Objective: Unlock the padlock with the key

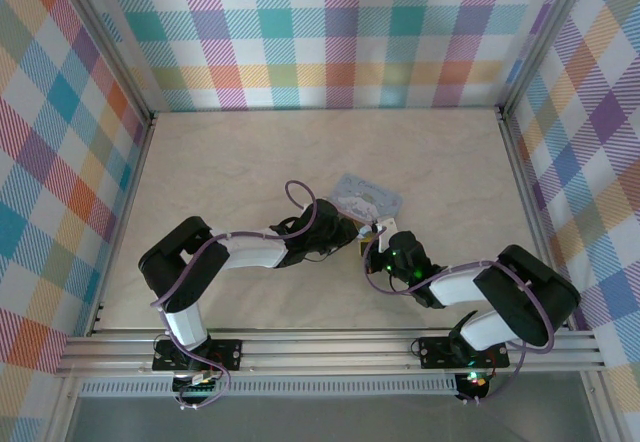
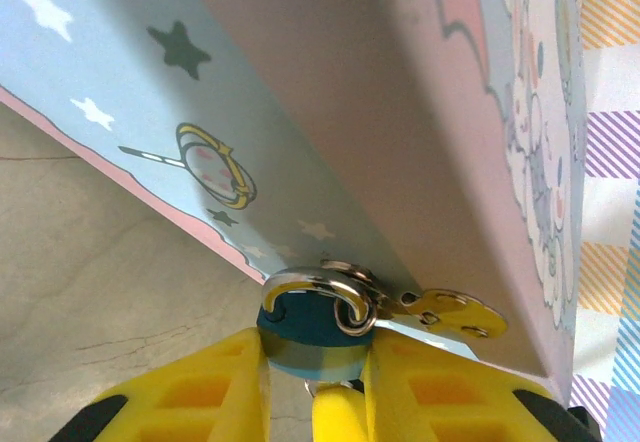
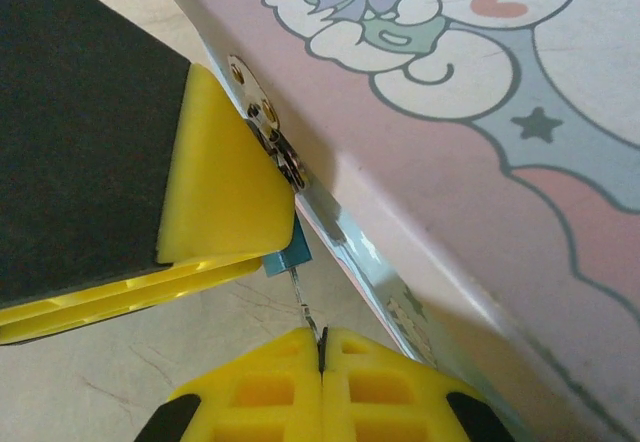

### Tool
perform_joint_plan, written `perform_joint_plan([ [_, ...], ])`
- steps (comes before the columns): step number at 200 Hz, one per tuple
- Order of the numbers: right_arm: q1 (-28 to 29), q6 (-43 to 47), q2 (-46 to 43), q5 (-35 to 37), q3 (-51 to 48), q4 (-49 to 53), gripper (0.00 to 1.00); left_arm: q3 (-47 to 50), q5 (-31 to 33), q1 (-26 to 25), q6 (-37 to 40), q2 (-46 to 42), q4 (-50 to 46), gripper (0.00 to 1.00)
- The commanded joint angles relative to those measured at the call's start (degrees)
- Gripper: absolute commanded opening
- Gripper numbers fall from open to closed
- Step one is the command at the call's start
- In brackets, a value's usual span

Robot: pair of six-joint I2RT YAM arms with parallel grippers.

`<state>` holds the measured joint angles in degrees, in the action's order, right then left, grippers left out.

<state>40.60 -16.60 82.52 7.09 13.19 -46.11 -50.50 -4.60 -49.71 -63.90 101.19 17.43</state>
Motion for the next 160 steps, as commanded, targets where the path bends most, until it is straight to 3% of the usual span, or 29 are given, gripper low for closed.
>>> perform_joint_plan([
  [1, -0.17, 2.59, 1.12, 4.21, 1.36, -4.16, 0.0, -1.76, -2.91, -0.61, -0.48, 0.07, 0.23, 0.27],
  [56, -0.21, 4.12, 3.51, 4.69, 1.4, -7.47, 0.0, -1.85, -2.96, -0.61, -0.61, -0.07, -0.12, 0.28],
  [160, -0.61, -0.2, 3.35, -1.54, 3.31, -10.38, 0.0, -1.65, -3.17, -0.74, -0.79, 0.93, 0.32, 0.27],
])
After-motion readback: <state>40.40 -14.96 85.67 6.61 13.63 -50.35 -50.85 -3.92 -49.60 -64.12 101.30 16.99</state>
